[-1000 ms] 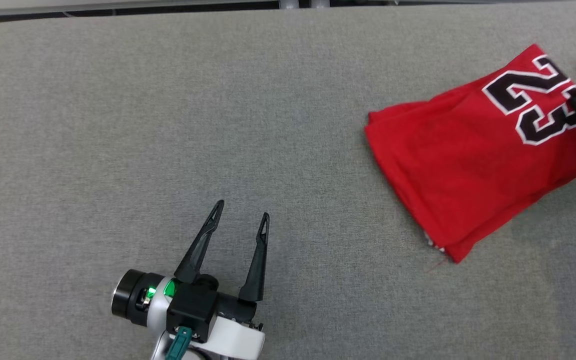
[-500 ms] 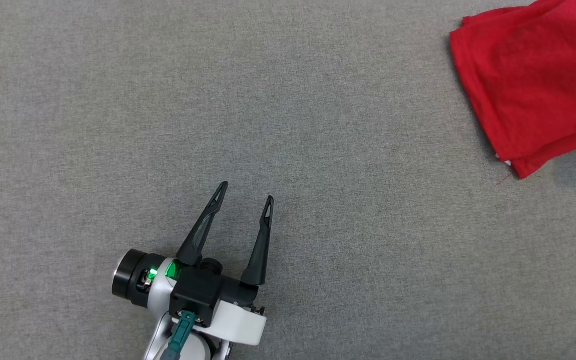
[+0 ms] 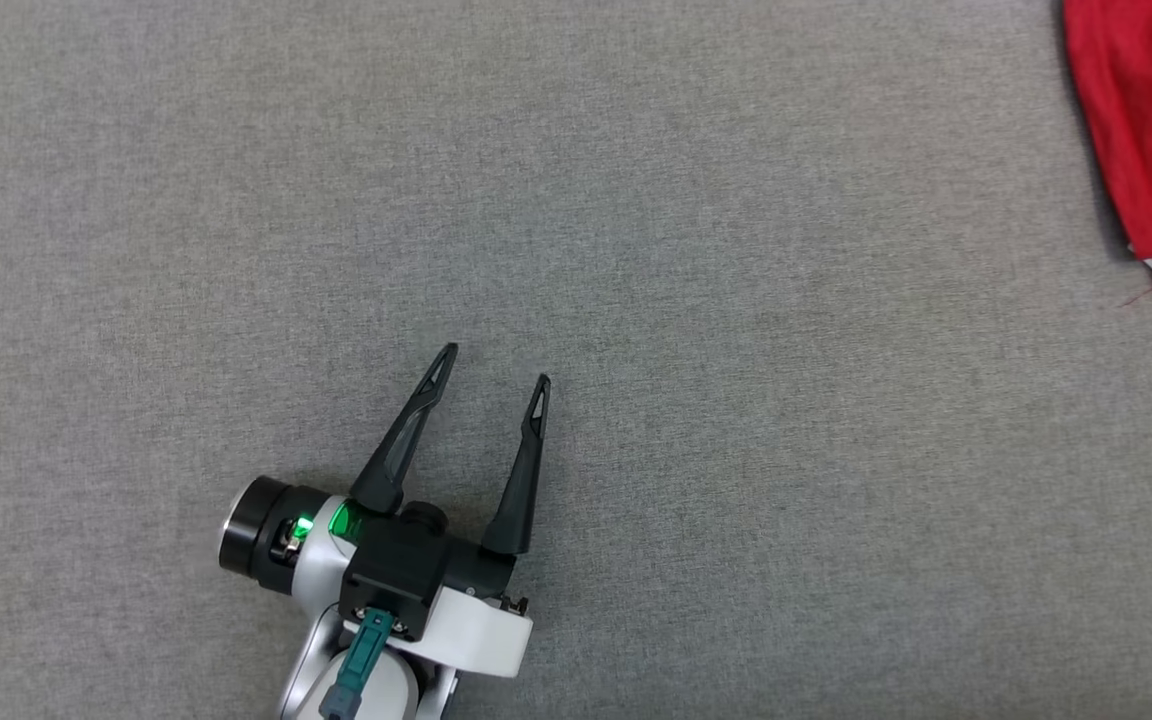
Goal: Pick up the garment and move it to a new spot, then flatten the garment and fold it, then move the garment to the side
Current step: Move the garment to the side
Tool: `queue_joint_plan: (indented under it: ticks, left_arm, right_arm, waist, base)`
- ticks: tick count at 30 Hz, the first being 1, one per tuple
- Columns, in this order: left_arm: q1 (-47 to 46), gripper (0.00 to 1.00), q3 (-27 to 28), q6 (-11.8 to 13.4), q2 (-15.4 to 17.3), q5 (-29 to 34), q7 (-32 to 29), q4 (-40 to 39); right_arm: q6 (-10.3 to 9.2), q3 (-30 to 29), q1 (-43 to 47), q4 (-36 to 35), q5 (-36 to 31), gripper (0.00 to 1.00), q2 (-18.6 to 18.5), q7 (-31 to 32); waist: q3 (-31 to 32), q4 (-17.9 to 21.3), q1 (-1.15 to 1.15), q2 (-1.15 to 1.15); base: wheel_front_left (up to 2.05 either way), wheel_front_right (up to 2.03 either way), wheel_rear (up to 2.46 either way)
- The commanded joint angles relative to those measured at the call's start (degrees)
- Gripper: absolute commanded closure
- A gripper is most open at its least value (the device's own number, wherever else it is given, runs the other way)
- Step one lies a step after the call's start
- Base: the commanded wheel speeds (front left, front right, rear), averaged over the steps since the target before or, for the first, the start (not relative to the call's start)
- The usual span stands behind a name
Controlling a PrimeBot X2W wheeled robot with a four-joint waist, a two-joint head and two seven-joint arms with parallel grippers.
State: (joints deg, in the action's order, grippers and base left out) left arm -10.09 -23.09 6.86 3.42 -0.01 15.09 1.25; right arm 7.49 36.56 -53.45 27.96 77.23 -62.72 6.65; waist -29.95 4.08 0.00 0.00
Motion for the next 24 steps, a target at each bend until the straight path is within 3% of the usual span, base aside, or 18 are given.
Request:
queue_joint_plan:
  ticks: [1, 6, 7, 9, 10, 13, 18, 24]
  left_arm:
    - [-1.11, 0.00, 0.05, -0.22, 0.44, 0.27, 0.07, -0.13]
    - [-1.58, 0.00, -0.11, -0.14, 0.68, 0.23, 0.07, -0.14]
    - [-1.72, 0.00, -0.15, -0.14, 0.71, 0.17, 0.07, -0.07]
    - [-1.97, 0.00, -0.26, -0.20, 0.71, 0.05, 0.06, 0.12]
    - [-2.00, 0.00, -0.34, -0.22, 0.70, -0.02, 0.04, 0.19]
    - [-1.95, 0.00, -0.51, 0.02, 0.61, -0.19, 0.04, 0.27]
    - [-0.66, 0.00, -0.57, 0.39, 0.46, -0.71, 0.04, 0.64]
    - [2.44, 0.00, 1.06, 1.25, 0.07, -3.01, 0.04, 0.37]
  right_arm:
    - [-0.03, -0.31, -0.24, 0.34, 0.60, 1.00, -0.57, -0.40]
    - [-0.03, -0.73, 1.12, 1.99, 1.42, 1.00, -1.60, -1.35]
    - [-0.03, -0.84, 1.46, 2.52, 1.53, 0.95, -1.72, -1.47]
    - [-0.03, -0.81, 2.03, 4.20, 1.35, 0.55, -2.00, -1.92]
    - [-0.03, -0.66, 2.20, 5.27, 0.68, 0.00, -2.13, -2.37]
    - [-0.03, 0.00, 2.38, 9.65, -2.88, 0.00, -1.86, -5.14]
    - [-0.03, 2.00, 2.97, 15.05, -8.61, 0.00, 2.44, -8.81]
    - [-0.03, 5.56, 9.13, 14.75, -12.29, 0.00, 12.15, -15.68]
  waist:
    - [-0.38, -0.31, 0.00, 0.00]
    - [-1.14, -1.03, 0.00, 0.00]
    - [-1.21, -1.19, 0.00, 0.00]
    - [-1.22, -1.54, 0.00, 0.00]
    - [-1.13, -1.73, 0.00, 0.00]
    - [-0.39, -2.28, 0.00, 0.00]
    - [2.63, -2.86, 0.00, 0.00]
    - [9.42, -3.33, 0.00, 0.00]
  base:
    - [0.00, 0.00, 0.00]
    - [0.00, 0.00, 0.00]
    - [0.00, 0.00, 0.00]
    - [0.00, 0.00, 0.00]
    - [0.00, 0.00, 0.00]
    - [0.00, 0.00, 0.00]
    - [0.00, 0.00, 0.00]
    - [0.00, 0.00, 0.00]
